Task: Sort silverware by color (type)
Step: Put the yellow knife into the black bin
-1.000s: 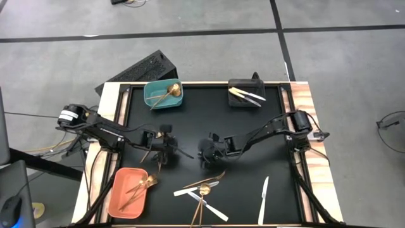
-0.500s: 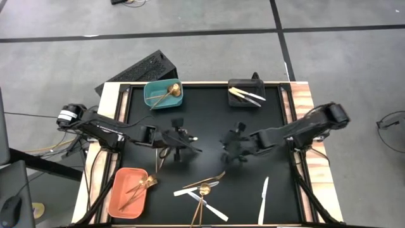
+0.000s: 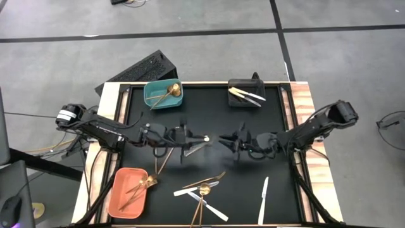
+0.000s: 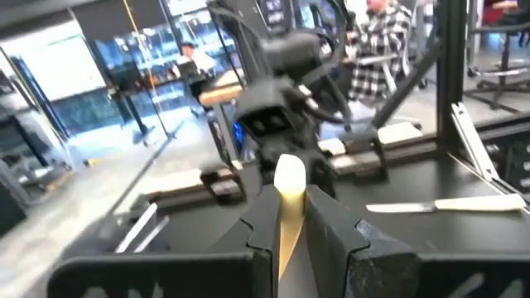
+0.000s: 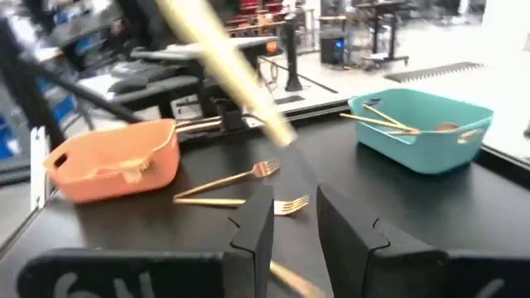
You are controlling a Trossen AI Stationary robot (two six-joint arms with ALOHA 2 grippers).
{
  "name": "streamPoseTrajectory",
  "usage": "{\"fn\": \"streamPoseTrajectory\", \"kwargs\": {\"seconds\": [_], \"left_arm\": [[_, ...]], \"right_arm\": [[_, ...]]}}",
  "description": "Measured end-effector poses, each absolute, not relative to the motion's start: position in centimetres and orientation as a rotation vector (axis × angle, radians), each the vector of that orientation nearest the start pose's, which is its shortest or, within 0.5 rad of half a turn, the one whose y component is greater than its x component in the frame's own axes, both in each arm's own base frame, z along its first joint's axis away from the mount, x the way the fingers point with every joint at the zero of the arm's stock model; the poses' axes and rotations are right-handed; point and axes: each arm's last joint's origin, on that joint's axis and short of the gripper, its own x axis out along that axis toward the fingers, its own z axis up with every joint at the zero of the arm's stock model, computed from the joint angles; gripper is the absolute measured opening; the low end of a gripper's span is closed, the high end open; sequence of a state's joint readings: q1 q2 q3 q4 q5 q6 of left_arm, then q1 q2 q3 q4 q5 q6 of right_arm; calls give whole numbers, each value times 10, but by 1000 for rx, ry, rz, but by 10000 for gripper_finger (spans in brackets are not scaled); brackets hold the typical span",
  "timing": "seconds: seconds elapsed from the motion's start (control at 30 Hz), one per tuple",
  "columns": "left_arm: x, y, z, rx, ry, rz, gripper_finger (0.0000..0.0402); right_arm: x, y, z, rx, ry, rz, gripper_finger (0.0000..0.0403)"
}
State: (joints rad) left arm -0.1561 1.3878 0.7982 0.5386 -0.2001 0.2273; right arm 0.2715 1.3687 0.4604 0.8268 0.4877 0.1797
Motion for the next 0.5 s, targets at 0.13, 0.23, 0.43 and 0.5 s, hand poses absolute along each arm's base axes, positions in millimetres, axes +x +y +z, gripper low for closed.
{"fn": "streamPoseTrajectory", "kwargs": {"seconds": [0.13,0.23,0.43,0.5], "left_arm": [[303,-40,273,233,29,51,27],[304,-39,275,225,13,46,27],[304,-39,276,217,-2,41,27],[304,-39,276,208,-2,32,27]], "right_arm": [[263,62,196,60,37,-150,128],[275,64,194,-9,40,-154,151],[296,56,192,-52,56,-240,206],[302,55,195,-49,42,-250,217]]}}
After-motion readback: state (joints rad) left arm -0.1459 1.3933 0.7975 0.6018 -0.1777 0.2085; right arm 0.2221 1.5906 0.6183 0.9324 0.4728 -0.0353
